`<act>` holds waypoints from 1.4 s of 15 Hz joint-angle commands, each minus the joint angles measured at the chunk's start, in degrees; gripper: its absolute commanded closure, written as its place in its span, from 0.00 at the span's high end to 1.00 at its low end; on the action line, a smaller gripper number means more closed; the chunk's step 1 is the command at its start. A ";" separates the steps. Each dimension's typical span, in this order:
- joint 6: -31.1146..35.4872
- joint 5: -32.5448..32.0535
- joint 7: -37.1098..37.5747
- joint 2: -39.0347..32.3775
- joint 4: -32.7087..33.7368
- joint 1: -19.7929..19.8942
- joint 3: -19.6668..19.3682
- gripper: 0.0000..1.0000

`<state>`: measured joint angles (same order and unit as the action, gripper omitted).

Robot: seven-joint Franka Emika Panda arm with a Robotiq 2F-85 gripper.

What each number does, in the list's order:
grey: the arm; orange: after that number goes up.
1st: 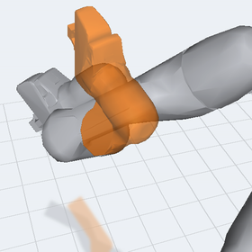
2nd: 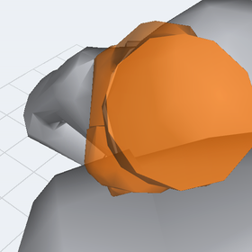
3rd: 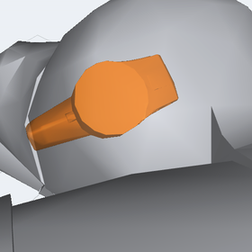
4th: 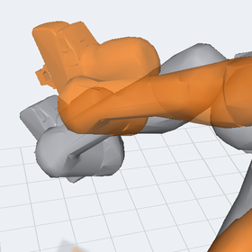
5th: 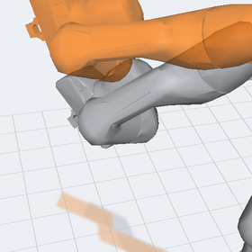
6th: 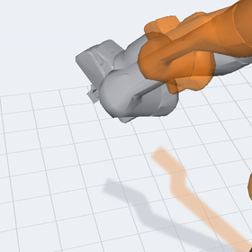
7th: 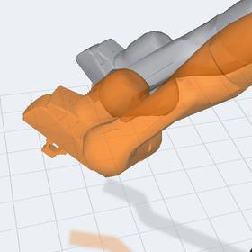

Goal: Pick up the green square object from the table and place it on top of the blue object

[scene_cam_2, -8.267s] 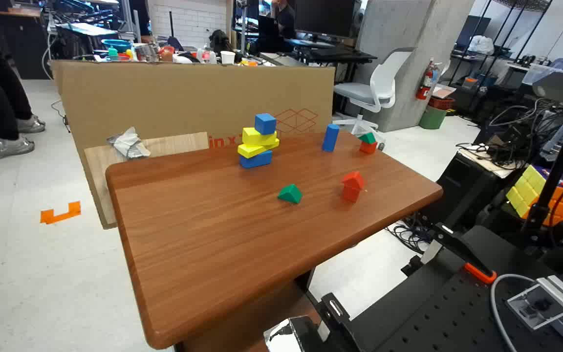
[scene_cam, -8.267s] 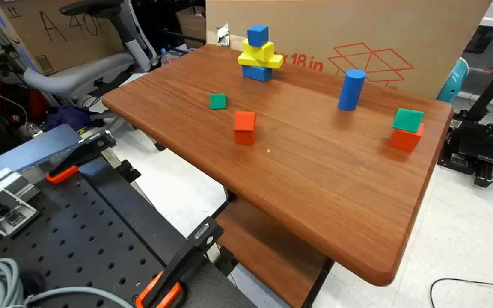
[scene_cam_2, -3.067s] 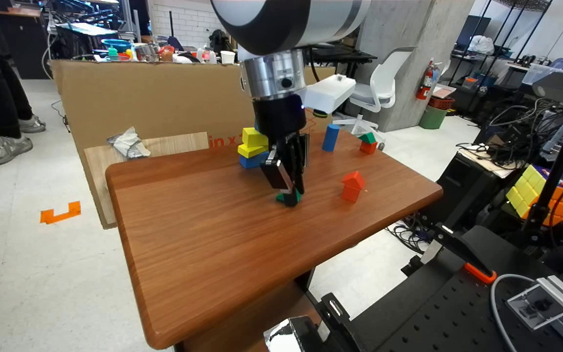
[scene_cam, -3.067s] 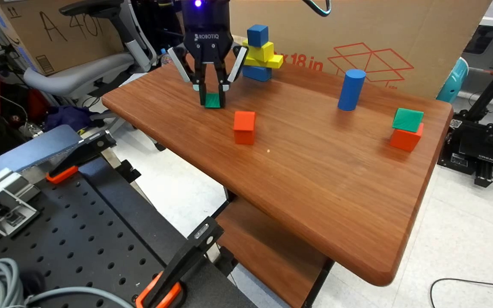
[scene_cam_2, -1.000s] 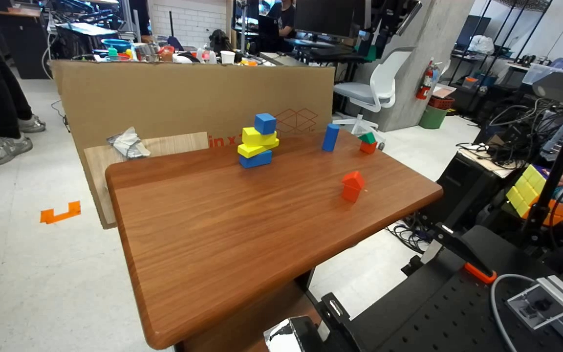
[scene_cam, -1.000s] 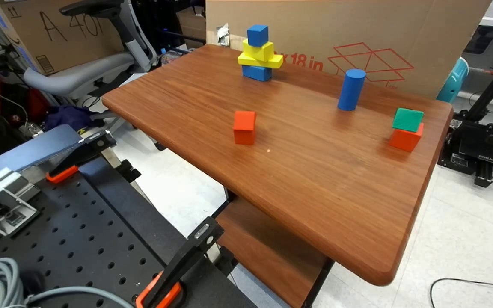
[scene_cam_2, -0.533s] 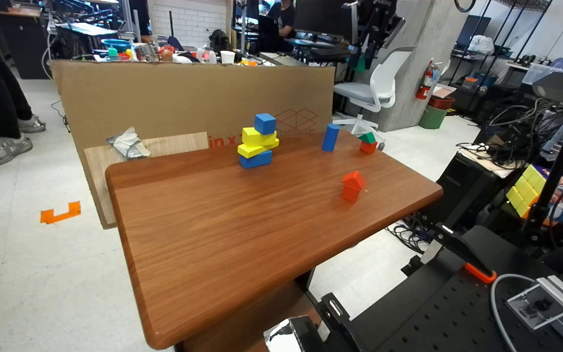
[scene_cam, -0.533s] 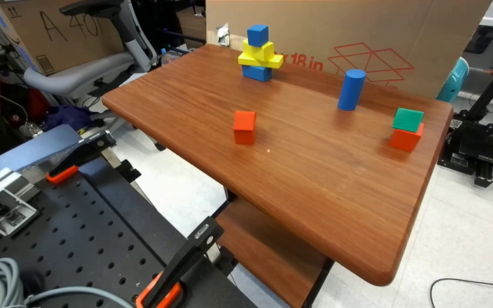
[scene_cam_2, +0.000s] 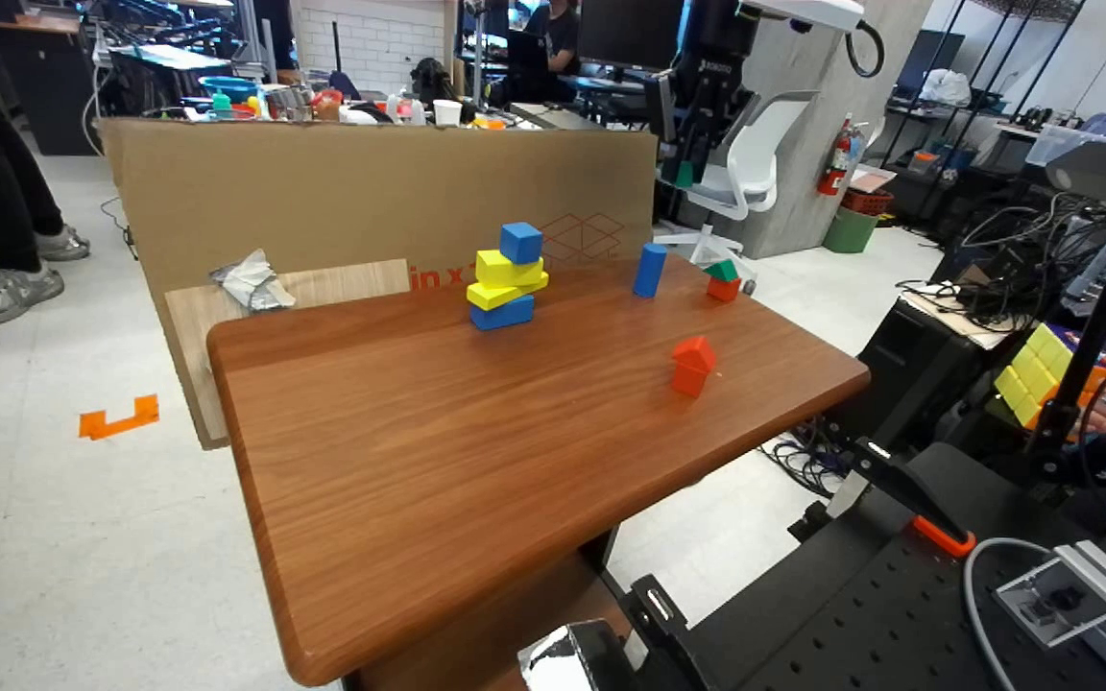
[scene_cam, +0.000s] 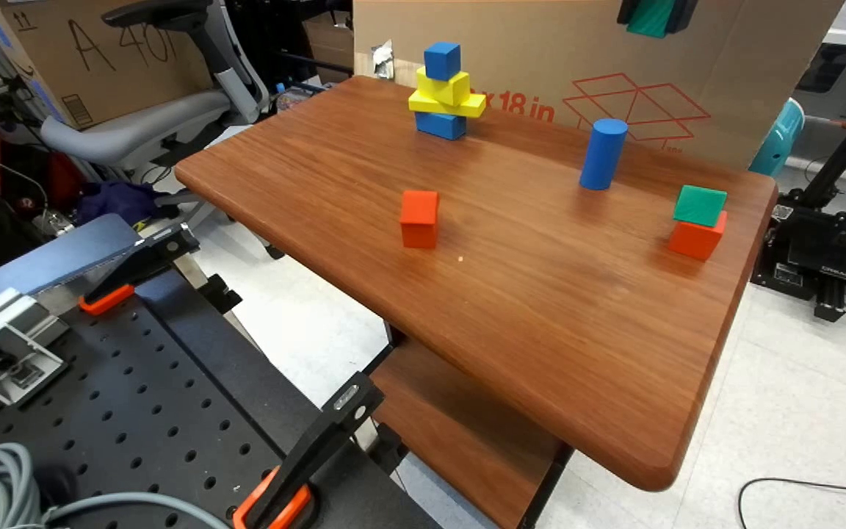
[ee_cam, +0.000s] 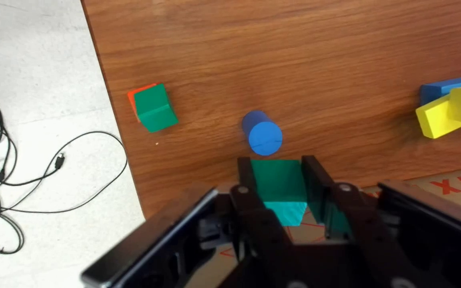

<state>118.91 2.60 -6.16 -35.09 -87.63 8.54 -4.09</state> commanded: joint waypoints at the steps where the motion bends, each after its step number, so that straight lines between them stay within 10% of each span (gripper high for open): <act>1: -4.57 0.52 -0.67 -2.96 4.41 0.86 0.68 0.08; 21: -12.88 -0.07 1.97 -13.72 15.32 0.73 0.26 0.08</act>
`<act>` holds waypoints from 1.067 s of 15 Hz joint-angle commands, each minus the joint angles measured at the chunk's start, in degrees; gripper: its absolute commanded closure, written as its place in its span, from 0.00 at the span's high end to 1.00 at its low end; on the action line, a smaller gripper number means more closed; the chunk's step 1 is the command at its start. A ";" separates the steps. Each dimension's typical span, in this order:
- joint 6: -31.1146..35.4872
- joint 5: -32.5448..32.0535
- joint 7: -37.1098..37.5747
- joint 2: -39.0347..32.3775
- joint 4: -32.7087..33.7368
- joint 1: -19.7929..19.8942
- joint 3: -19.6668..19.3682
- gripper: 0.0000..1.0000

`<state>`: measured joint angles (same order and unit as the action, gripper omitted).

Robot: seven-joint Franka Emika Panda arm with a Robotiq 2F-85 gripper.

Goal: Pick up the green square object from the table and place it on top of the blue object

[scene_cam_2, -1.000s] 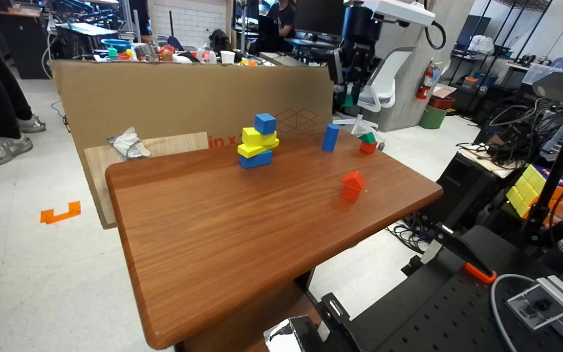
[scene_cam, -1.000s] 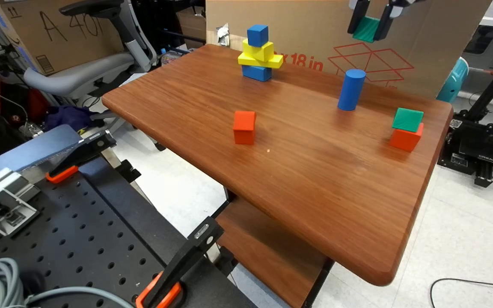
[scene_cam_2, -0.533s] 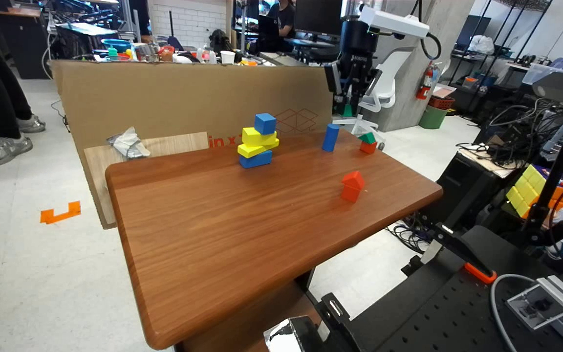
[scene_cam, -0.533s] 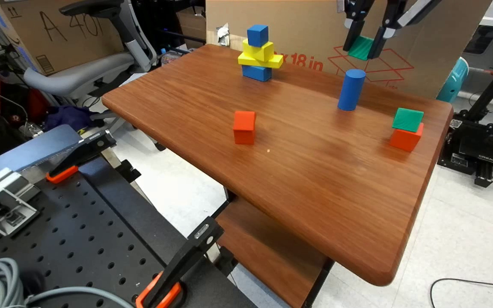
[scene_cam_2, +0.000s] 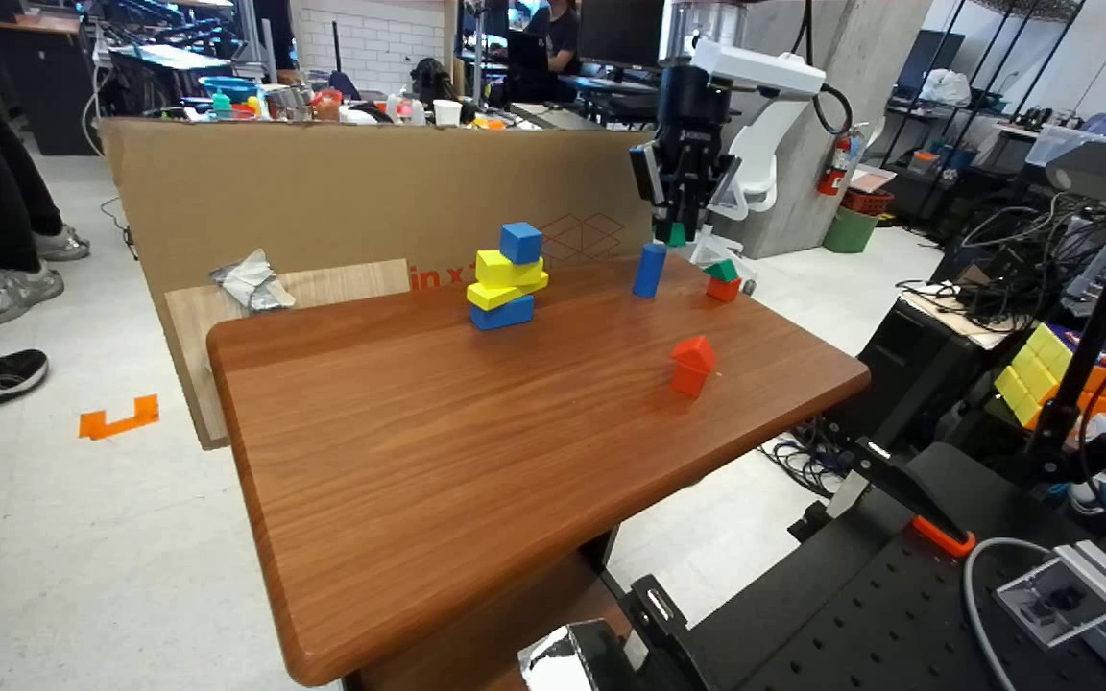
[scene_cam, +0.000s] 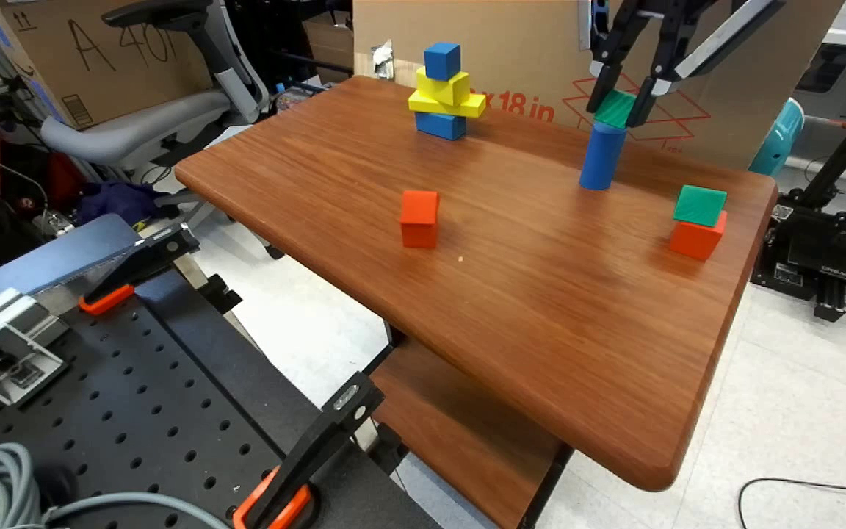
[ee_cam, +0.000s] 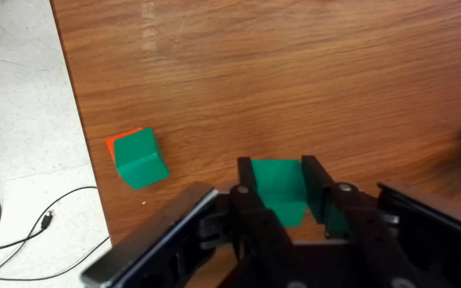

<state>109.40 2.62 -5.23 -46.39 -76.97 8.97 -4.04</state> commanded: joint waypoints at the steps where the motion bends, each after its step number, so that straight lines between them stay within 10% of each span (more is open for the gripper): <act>1: -3.61 -0.10 1.24 -2.82 5.26 0.27 0.21 0.08; 16: -5.79 -0.76 2.29 -6.33 9.73 -0.61 0.20 0.08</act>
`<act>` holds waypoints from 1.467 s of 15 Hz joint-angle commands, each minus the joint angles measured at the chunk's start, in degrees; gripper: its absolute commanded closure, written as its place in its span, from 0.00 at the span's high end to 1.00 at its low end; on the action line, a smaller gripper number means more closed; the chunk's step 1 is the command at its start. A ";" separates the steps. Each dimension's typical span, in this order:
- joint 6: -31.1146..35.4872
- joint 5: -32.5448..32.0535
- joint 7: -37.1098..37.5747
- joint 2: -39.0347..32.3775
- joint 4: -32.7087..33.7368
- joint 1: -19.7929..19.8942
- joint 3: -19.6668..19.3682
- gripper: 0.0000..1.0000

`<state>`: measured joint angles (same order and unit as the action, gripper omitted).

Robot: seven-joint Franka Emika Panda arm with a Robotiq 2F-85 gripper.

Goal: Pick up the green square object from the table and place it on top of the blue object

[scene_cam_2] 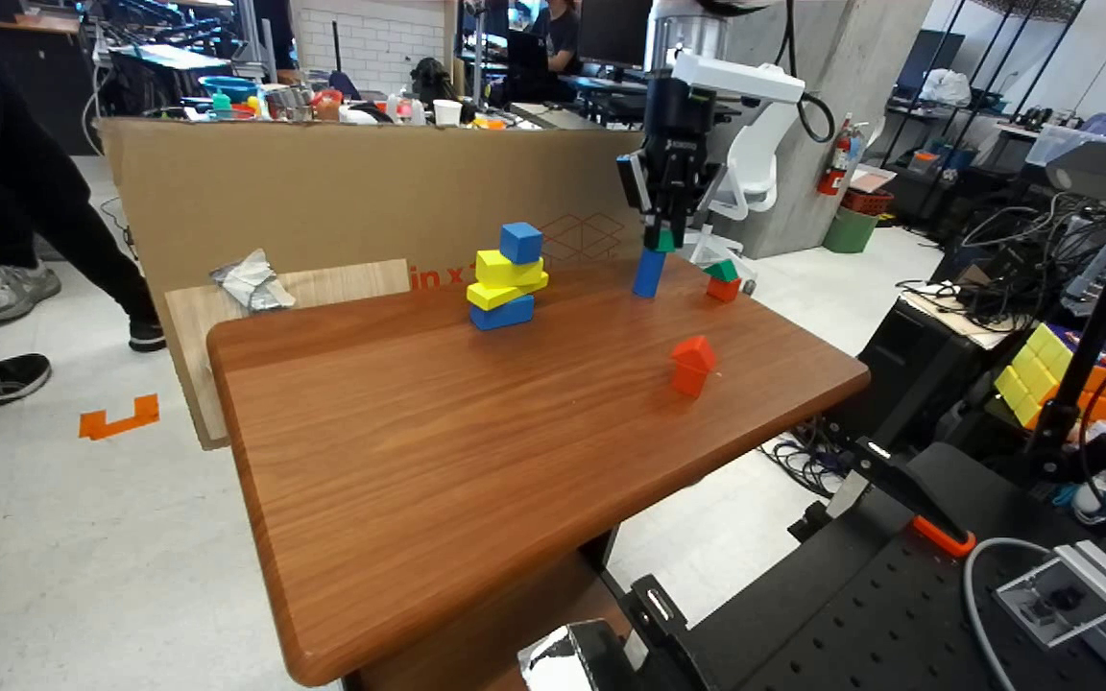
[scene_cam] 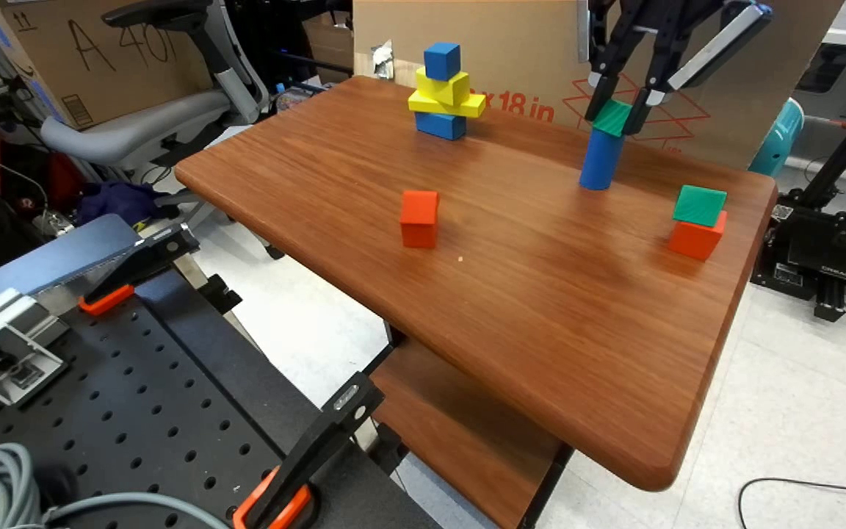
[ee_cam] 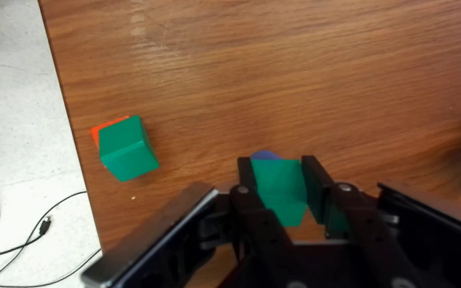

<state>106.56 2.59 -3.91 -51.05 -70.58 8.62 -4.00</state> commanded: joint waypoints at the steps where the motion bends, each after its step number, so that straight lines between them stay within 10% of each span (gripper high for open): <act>1: -3.06 -0.81 0.76 -1.61 3.28 -0.34 0.22 0.08; 4: -3.72 -0.88 0.80 -1.47 2.98 -0.61 0.30 0.08; 6: -4.35 -0.65 1.09 -1.50 3.05 -0.69 0.38 0.58; 12: -4.17 -0.06 0.41 0.92 1.26 -0.41 0.83 0.96; 22: 0.46 0.14 3.34 26.99 -22.70 -2.75 0.42 1.00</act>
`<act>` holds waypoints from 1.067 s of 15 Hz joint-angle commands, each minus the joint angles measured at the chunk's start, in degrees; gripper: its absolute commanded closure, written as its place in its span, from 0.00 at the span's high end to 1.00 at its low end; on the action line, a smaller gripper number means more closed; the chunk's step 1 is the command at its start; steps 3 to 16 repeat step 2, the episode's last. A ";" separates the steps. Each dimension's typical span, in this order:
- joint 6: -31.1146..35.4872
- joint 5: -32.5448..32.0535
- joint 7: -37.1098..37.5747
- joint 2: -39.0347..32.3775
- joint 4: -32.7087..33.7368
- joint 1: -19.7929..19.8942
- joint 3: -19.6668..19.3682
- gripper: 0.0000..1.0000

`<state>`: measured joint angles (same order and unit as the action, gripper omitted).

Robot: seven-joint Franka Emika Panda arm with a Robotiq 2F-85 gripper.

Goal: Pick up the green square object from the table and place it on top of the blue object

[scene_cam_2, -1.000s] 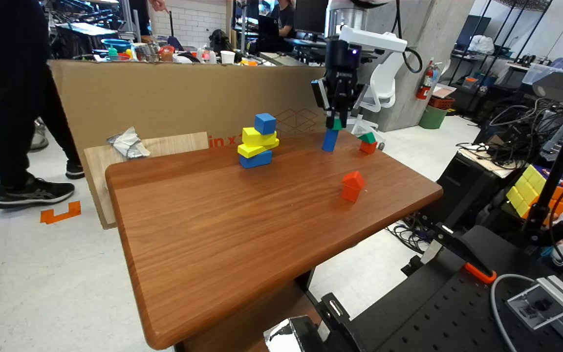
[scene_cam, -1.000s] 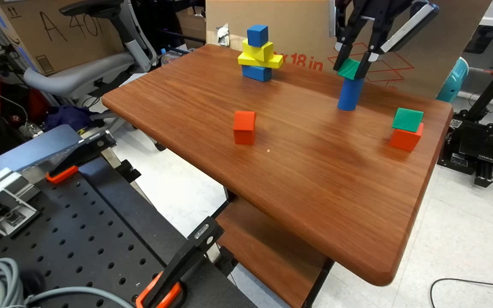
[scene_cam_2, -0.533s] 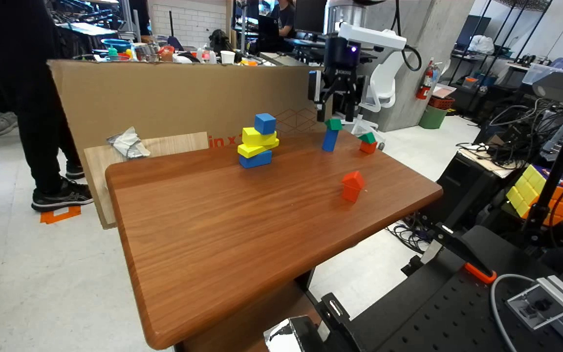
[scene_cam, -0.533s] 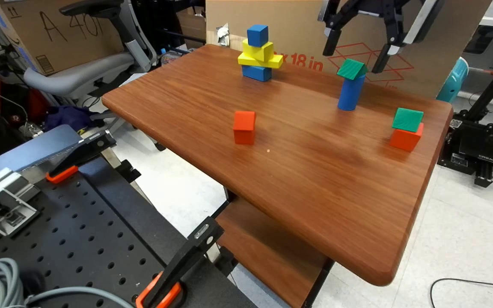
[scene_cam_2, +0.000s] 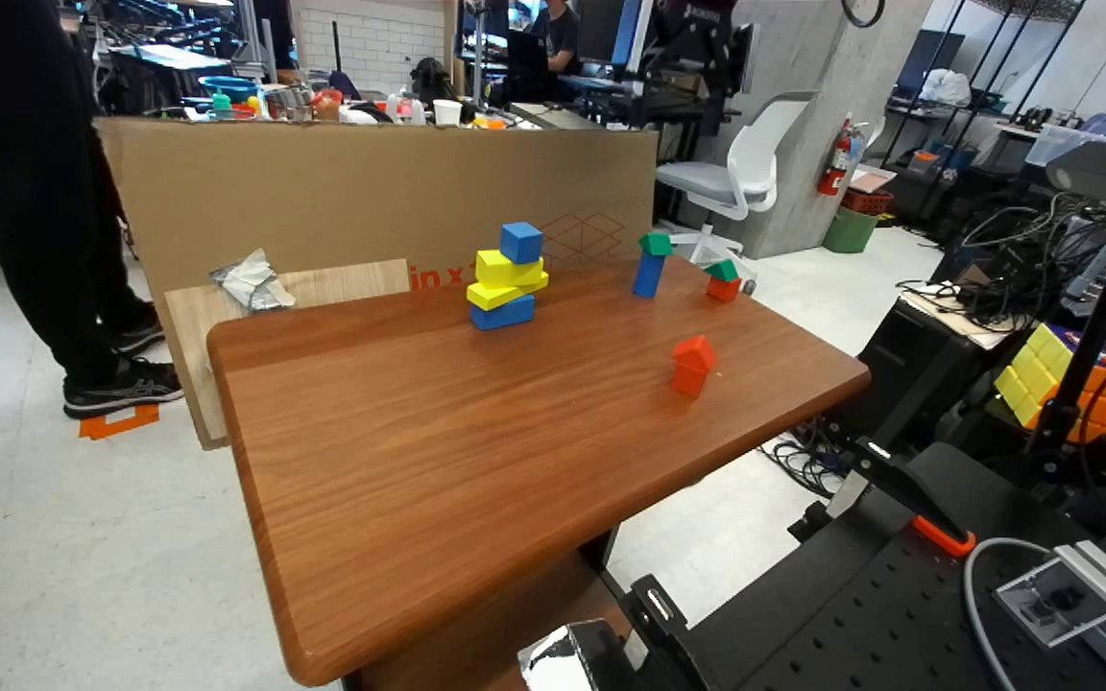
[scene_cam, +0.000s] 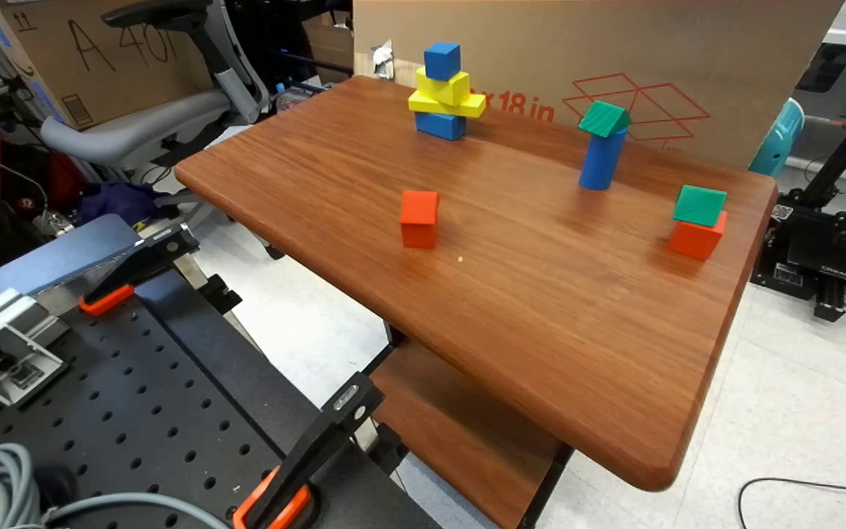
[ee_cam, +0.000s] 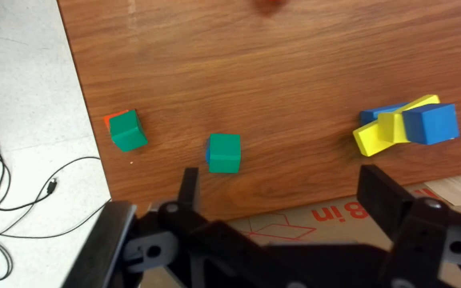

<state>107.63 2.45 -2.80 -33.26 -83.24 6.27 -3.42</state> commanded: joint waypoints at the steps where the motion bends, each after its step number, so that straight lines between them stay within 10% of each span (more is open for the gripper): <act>1: -6.87 -0.20 3.59 9.37 -9.47 -0.40 -0.60 1.00; 16: -9.53 -0.81 4.77 9.81 -10.26 -0.40 -1.09 1.00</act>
